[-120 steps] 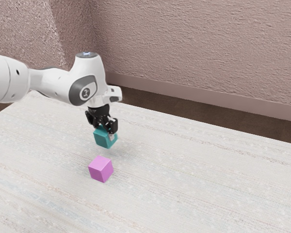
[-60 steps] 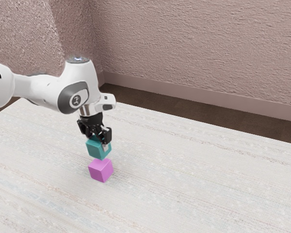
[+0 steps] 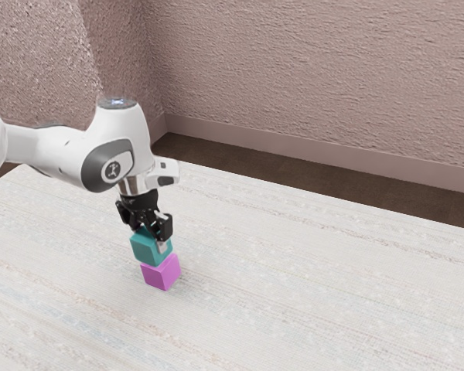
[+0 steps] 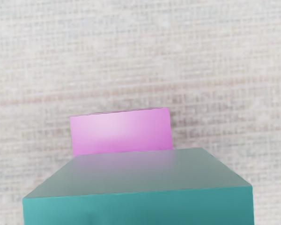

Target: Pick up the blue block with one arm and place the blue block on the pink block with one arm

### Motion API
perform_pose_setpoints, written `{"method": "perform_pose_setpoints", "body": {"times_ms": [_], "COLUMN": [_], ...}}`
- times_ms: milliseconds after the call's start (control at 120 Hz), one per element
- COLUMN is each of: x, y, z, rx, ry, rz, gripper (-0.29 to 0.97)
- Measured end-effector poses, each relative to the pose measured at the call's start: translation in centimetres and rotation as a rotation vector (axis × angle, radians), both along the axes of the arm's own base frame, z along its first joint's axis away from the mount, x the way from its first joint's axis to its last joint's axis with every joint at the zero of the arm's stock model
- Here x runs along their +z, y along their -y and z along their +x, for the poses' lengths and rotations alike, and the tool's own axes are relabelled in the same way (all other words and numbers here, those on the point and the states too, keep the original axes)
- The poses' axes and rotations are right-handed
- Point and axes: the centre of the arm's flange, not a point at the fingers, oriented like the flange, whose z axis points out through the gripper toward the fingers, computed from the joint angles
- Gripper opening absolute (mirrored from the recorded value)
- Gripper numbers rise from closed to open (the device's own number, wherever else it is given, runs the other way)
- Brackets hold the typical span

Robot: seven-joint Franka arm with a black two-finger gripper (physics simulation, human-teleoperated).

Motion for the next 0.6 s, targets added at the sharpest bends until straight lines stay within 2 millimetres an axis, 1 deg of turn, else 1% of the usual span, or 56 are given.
{"method": "perform_pose_setpoints", "body": {"times_ms": [83, 192, 283, 425, 600], "x": [-0.1, -0.3, -0.6, -0.6, -0.9], "y": [0.1, 0.0, -0.6, -1.5, -1.2], "z": [0.0, 0.5, 0.9, 0.9, 1.5], "rx": [0.000, 0.003, 0.014, 0.030, 0.022], "ry": [-0.001, -0.001, -0.003, -0.003, -0.005], "rz": [-0.002, -0.005, -0.007, -0.006, -0.009], "gripper": [0.35, 0.35, 0.35, 0.35, 0.35]}}
